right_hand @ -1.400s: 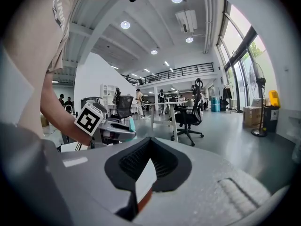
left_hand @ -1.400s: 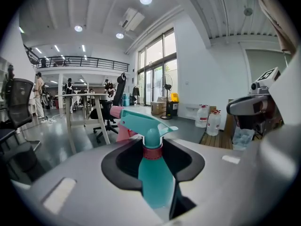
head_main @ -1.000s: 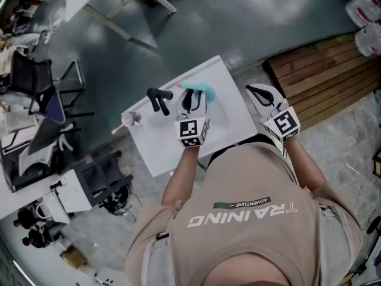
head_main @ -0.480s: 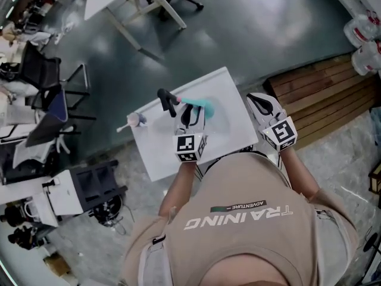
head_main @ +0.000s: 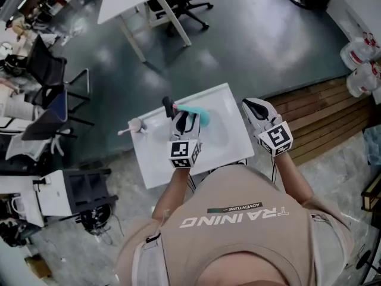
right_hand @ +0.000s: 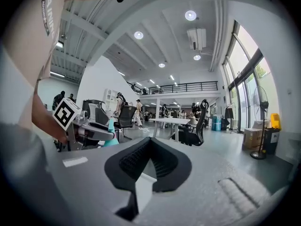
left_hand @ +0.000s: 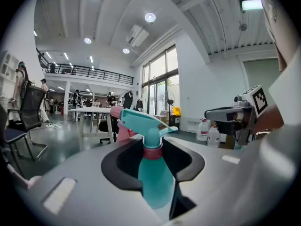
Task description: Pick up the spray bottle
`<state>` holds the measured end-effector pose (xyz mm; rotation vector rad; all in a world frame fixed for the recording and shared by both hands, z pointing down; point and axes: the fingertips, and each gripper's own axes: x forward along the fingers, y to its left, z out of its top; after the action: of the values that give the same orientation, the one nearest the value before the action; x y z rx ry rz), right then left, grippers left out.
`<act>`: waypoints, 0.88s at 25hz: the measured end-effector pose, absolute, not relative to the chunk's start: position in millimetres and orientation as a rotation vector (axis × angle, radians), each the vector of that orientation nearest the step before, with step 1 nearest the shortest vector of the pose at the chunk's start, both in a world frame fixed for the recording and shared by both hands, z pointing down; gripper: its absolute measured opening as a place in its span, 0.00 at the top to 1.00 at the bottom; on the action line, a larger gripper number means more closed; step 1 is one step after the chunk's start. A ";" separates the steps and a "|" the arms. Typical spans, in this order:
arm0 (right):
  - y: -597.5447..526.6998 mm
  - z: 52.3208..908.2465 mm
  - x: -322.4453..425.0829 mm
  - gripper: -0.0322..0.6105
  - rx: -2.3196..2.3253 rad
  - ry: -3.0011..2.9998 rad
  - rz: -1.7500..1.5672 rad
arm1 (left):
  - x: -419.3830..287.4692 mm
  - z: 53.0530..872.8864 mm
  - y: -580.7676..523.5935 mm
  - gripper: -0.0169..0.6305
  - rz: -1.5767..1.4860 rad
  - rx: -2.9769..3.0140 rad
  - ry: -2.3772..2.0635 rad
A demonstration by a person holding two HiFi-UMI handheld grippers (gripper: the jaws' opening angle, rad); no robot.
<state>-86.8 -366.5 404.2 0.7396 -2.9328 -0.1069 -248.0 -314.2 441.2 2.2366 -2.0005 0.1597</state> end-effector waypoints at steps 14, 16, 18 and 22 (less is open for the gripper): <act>-371.6 369.2 -90.7 0.95 0.787 -2.990 -0.168 | -258.7 388.0 -323.4 0.74 0.079 2.308 -2.073; -370.3 369.3 -94.8 0.95 0.781 -2.994 -0.167 | -262.8 384.9 -322.8 0.74 0.075 2.310 -2.080; -369.5 370.3 -96.8 0.95 0.779 -3.000 -0.151 | -263.6 384.7 -322.3 0.74 0.080 2.310 -2.079; -370.0 374.6 -98.2 0.95 0.791 -3.020 -0.070 | -256.4 386.2 -322.9 0.74 0.101 2.314 -2.060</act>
<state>-98.2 -370.0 374.6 0.7907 -3.0202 -0.0695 -256.4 -322.9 386.2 2.3143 -2.0598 0.1009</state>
